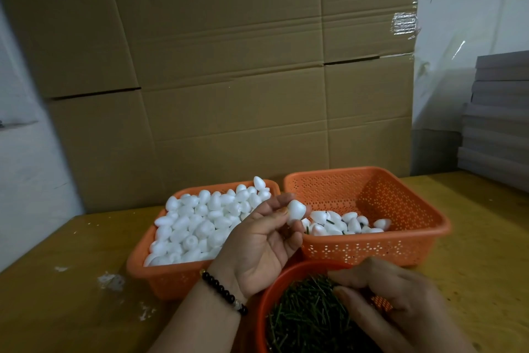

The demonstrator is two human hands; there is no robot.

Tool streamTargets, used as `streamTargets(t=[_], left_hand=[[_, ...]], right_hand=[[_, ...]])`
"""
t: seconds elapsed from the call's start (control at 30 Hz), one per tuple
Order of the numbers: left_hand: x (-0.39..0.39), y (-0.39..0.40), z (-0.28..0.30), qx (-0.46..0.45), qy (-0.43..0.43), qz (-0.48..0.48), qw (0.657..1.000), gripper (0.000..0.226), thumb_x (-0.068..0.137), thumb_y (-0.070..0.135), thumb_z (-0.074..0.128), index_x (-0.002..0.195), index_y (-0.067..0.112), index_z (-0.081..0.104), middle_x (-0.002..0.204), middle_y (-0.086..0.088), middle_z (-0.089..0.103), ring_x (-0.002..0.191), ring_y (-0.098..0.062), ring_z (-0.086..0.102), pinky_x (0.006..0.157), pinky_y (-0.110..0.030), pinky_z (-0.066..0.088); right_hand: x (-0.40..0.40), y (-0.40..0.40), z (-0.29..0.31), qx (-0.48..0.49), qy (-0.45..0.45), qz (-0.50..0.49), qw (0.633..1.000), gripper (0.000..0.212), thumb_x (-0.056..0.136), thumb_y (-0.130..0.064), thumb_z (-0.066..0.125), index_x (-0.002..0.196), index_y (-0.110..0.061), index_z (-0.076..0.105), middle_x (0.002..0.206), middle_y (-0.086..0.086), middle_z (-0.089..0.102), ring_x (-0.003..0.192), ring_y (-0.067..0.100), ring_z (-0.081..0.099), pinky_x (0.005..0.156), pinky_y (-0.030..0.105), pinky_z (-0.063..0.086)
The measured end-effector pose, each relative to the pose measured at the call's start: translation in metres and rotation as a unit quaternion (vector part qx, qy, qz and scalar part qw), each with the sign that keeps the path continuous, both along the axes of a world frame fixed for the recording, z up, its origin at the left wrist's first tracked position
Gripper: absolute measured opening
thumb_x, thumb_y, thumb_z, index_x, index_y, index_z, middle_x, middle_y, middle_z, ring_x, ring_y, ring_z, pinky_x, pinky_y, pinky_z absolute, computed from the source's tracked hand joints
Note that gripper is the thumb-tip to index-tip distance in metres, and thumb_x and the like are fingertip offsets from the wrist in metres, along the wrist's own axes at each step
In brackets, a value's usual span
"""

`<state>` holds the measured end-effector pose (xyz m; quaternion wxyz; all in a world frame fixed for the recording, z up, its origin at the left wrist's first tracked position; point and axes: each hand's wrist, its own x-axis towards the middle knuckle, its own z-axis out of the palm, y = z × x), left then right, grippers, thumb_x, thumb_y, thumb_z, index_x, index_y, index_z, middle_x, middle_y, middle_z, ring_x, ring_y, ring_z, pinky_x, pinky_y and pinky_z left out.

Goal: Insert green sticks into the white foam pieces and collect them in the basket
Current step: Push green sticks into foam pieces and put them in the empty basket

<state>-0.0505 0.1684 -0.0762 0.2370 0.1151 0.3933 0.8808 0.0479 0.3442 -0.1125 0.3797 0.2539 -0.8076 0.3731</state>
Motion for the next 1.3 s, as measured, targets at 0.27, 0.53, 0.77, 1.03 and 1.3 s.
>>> streamTargets(t=[0.27, 0.53, 0.77, 1.03, 1.3], left_hand=[[0.001, -0.001, -0.002, -0.042, 0.015, -0.012, 0.999, 0.036, 0.074, -0.009, 0.059, 0.108, 0.000, 0.067, 0.082, -0.013, 0.062, 0.062, -0.014, 0.058, 0.052, -0.021, 0.051], [0.011, 0.000, -0.001, -0.073, 0.036, -0.074, 0.994, 0.038, 0.071, 0.002, 0.071, 0.106, 0.002, 0.056, 0.094, -0.021, 0.063, 0.071, -0.024, 0.066, 0.058, -0.030, 0.058], [0.019, 0.006, -0.001, -0.076, 0.037, -0.111, 0.990, 0.034, 0.074, 0.000, 0.069, 0.104, -0.001, 0.054, 0.089, -0.021, 0.067, 0.077, -0.027, 0.069, 0.063, -0.032, 0.060], [0.024, 0.010, -0.002, -0.096, 0.043, -0.116, 0.988, 0.027, 0.075, 0.000, 0.068, 0.100, 0.000, 0.057, 0.088, -0.020, 0.066, 0.075, -0.027, 0.069, 0.062, -0.030, 0.059], [0.025, 0.014, -0.008, -0.115, 0.046, -0.123, 0.985, 0.025, 0.076, 0.000, 0.068, 0.099, 0.001, 0.058, 0.087, -0.021, 0.066, 0.074, -0.027, 0.068, 0.061, -0.030, 0.059]], right_hand=[[-0.001, 0.000, -0.001, -0.045, 0.021, -0.019, 0.999, 0.026, 0.083, -0.027, 0.058, 0.104, -0.026, 0.073, 0.087, -0.015, 0.060, 0.078, 0.001, 0.062, 0.066, 0.009, 0.047], [-0.004, 0.004, -0.003, -0.097, 0.052, -0.070, 0.991, 0.026, 0.073, -0.012, 0.072, 0.096, -0.022, 0.074, 0.095, -0.018, 0.069, 0.087, -0.004, 0.066, 0.075, 0.010, 0.049], [-0.006, 0.006, -0.005, -0.150, 0.037, -0.082, 0.984, 0.023, 0.063, -0.013, 0.075, 0.083, -0.024, 0.075, 0.082, -0.018, 0.072, 0.073, -0.004, 0.068, 0.063, 0.015, 0.055], [-0.010, 0.007, -0.009, -0.129, 0.043, -0.124, 0.983, 0.021, 0.062, -0.024, 0.086, 0.075, -0.026, 0.069, 0.076, -0.019, 0.068, 0.071, -0.011, 0.064, 0.064, 0.001, 0.046], [-0.014, 0.010, -0.011, -0.081, 0.071, -0.120, 0.987, 0.012, 0.073, -0.032, 0.069, 0.072, -0.020, 0.070, 0.083, -0.014, 0.064, 0.079, -0.008, 0.061, 0.069, 0.004, 0.044]])
